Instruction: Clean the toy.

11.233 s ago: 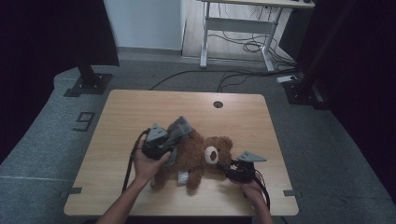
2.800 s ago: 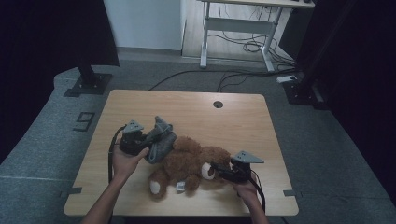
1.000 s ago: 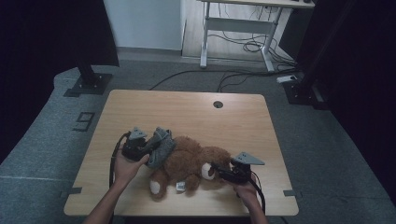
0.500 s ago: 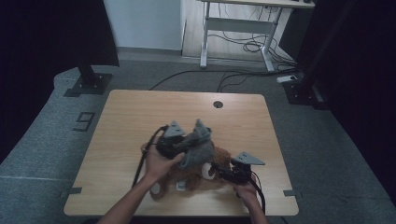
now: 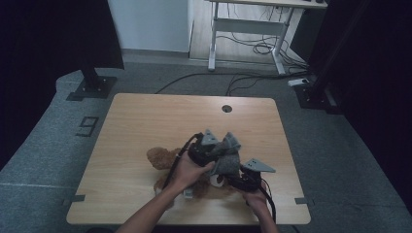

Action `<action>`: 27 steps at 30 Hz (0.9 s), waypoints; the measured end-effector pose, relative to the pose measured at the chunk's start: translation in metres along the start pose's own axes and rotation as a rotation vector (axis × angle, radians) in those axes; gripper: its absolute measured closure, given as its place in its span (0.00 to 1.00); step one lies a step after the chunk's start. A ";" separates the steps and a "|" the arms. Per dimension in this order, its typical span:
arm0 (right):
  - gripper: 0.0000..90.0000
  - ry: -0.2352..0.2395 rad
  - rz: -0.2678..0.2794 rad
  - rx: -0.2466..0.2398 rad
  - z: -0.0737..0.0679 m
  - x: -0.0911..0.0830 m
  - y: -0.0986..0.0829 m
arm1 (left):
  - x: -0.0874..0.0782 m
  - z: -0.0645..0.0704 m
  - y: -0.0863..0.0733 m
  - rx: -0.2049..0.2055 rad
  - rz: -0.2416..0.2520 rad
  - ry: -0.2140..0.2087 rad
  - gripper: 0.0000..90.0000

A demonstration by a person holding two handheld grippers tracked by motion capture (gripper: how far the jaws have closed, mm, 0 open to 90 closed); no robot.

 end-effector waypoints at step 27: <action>0.14 0.098 -0.024 0.070 0.007 0.000 0.006 | -0.077 -0.122 -0.086 -0.272 0.030 0.105 0.85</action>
Point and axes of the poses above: each handheld gripper's, and its own axes: x roughly forward along the jaws, y roughly out of its top, z roughly to its right, the point moved 3 cm from there along x, roughly forward along the jaws, and after that the axes turned 13 degrees about -x, right-handed, at the moved point
